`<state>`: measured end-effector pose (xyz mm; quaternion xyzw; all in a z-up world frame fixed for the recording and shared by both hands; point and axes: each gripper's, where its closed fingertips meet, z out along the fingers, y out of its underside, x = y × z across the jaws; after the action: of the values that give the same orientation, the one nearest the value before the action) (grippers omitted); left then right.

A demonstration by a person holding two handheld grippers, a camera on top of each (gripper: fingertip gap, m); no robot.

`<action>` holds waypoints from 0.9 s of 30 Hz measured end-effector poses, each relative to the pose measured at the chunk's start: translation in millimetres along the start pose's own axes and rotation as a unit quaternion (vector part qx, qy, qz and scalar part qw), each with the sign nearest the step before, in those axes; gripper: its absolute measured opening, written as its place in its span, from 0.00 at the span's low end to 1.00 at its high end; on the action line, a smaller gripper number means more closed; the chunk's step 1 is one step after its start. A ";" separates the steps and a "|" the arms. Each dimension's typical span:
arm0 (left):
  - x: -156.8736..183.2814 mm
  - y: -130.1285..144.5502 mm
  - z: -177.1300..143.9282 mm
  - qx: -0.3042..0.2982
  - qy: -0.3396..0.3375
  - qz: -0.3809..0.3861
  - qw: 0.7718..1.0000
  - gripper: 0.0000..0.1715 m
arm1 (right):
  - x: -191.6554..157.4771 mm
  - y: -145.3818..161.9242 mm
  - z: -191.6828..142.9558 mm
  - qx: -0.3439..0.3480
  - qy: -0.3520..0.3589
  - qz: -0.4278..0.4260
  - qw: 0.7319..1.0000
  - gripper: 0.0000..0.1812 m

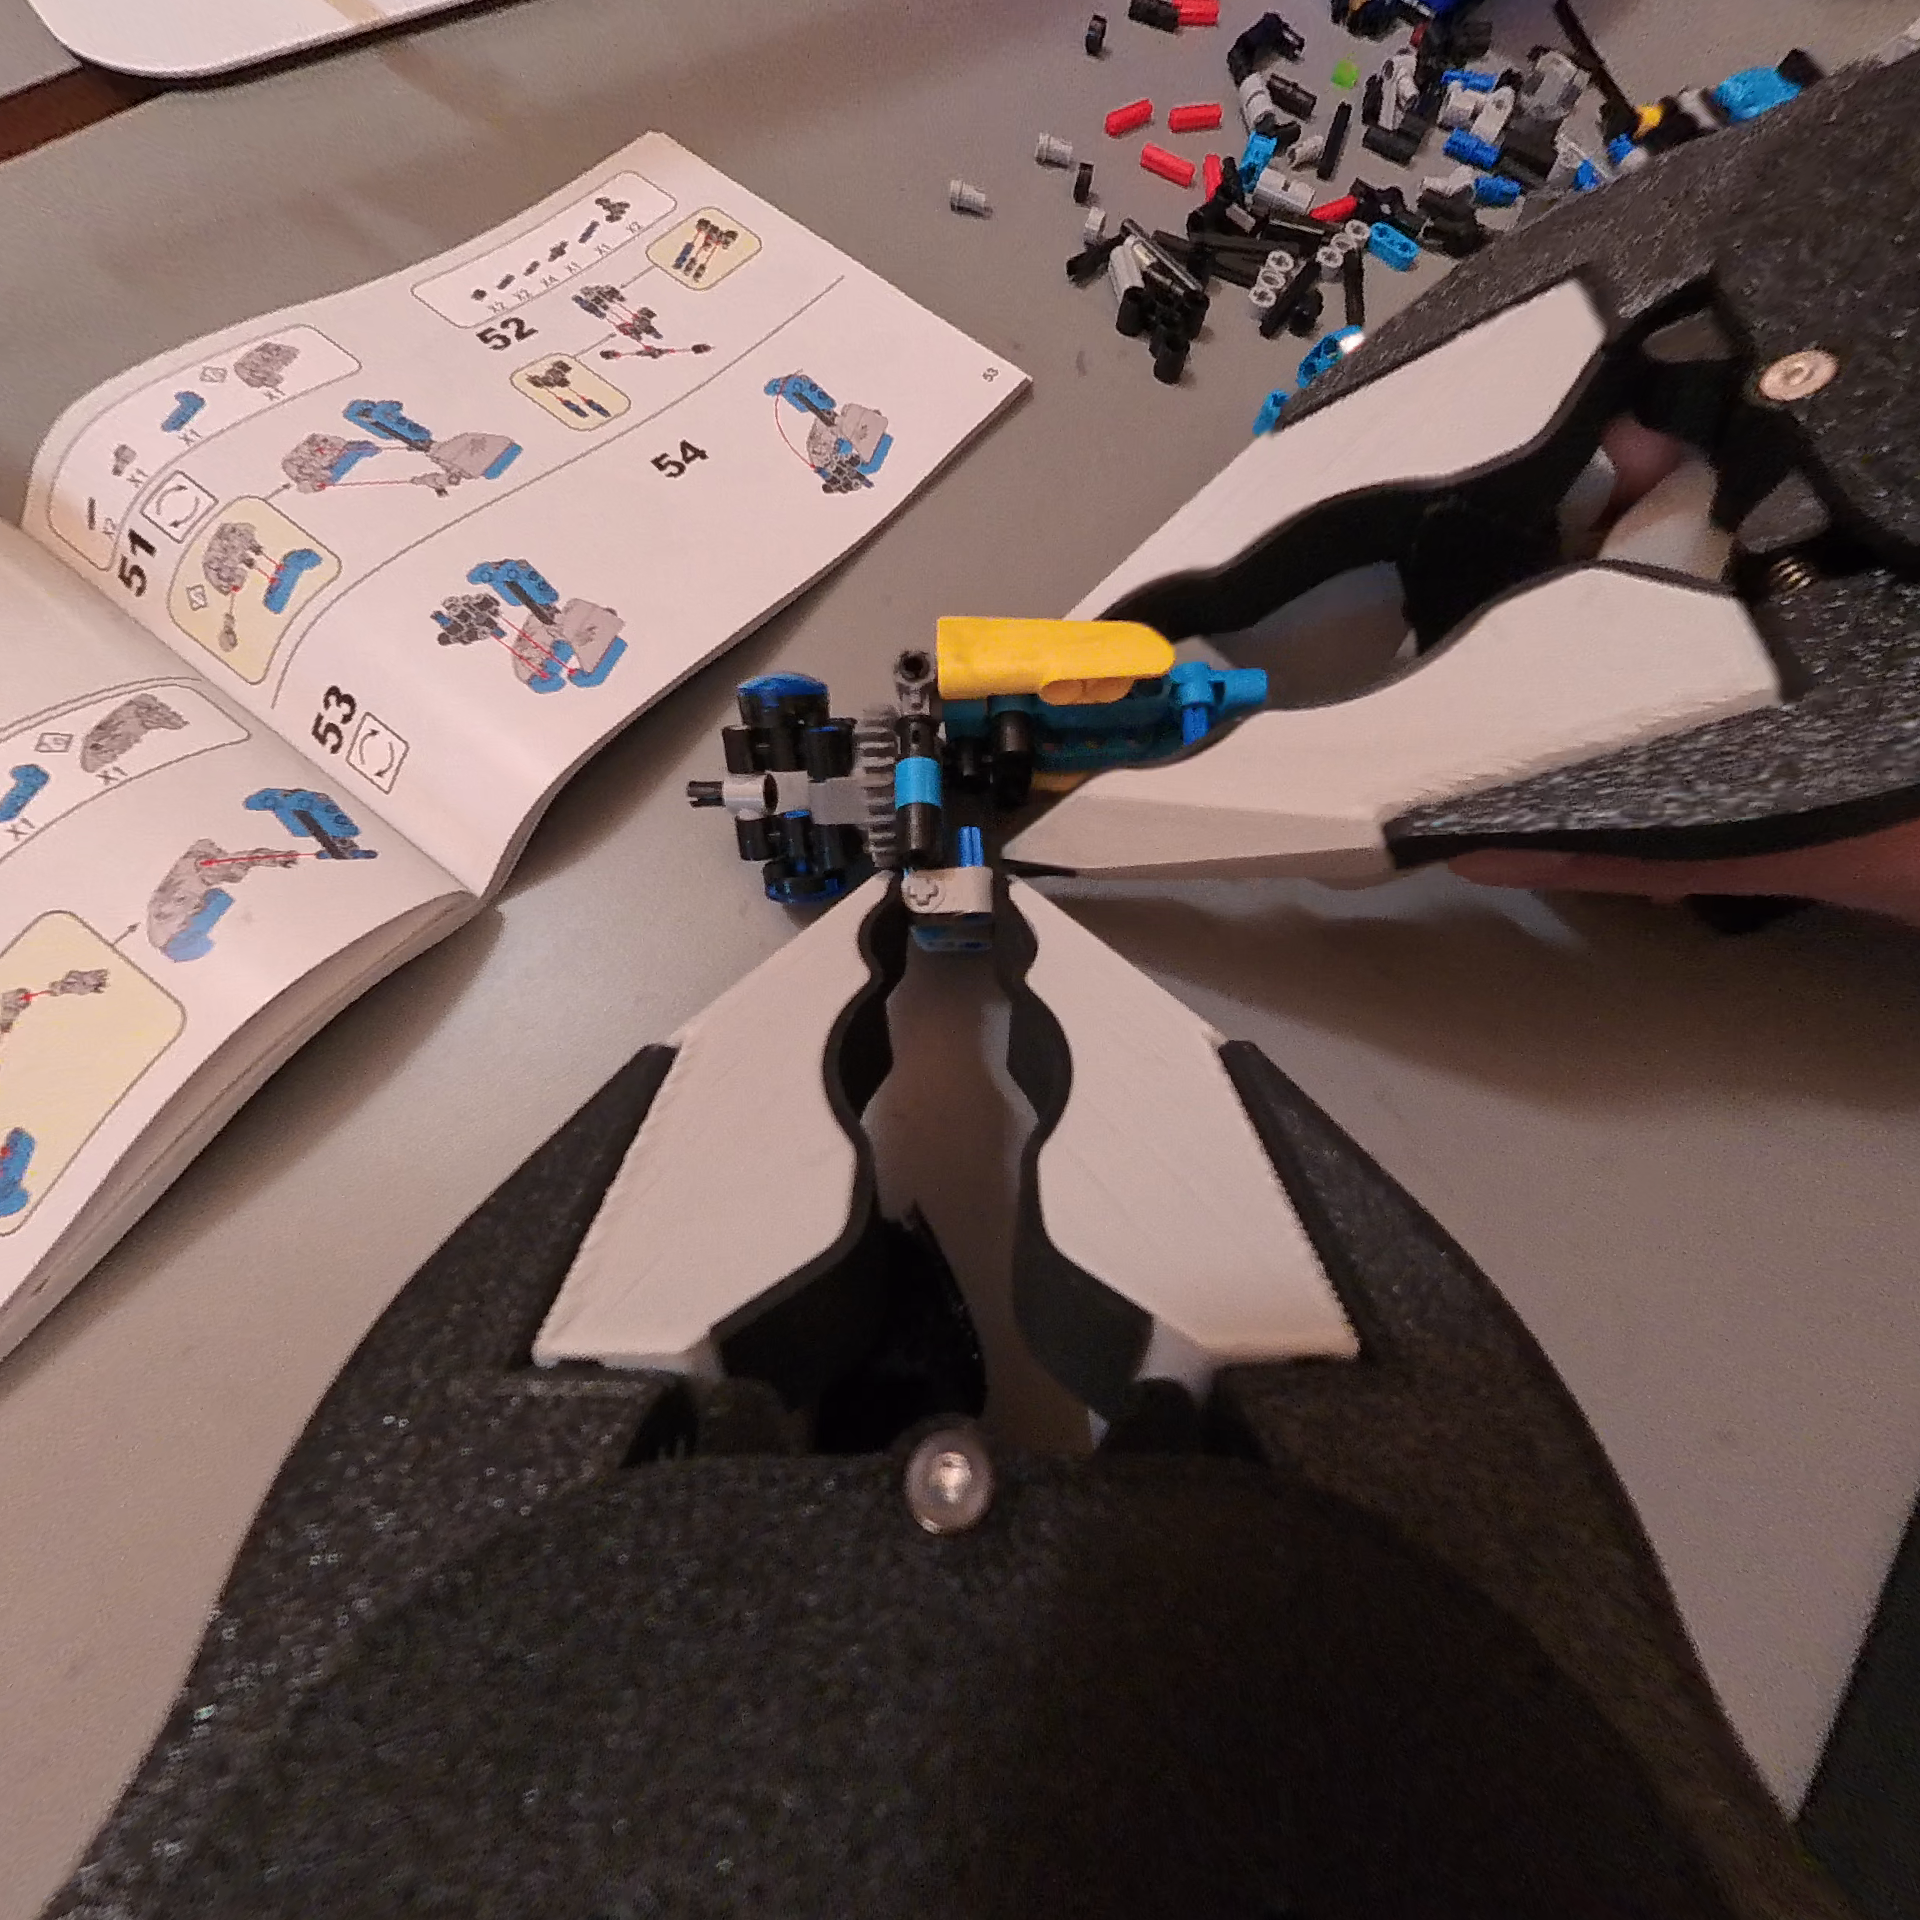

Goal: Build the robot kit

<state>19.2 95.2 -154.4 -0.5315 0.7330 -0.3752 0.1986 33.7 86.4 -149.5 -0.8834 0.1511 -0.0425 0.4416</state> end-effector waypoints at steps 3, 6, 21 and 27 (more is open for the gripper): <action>-2.1 0.2 -0.3 -0.001 0.006 -0.001 1.000 0.09 | -6.6 2.9 -9.5 0.003 -0.034 -0.027 0.999 0.19; -1.5 0.6 0.2 -0.003 0.014 0.003 1.000 0.09 | -6.9 2.8 -21.2 0.015 -0.049 -0.071 0.996 0.23; 19.7 -18.9 -17.8 0.048 0.184 -0.113 0.975 0.09 | -2.7 14.2 -42.6 0.017 -0.082 -0.203 0.976 0.26; 39.9 -40.9 -49.7 0.091 0.373 -0.243 0.891 0.09 | -6.8 -28.4 -72.1 0.144 -0.096 -0.180 0.968 0.21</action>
<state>-3.5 68.7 -87.1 -0.4939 0.5634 -0.6474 -0.1393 18.7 49.2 -82.9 -0.8230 -0.0609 -0.0576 0.5619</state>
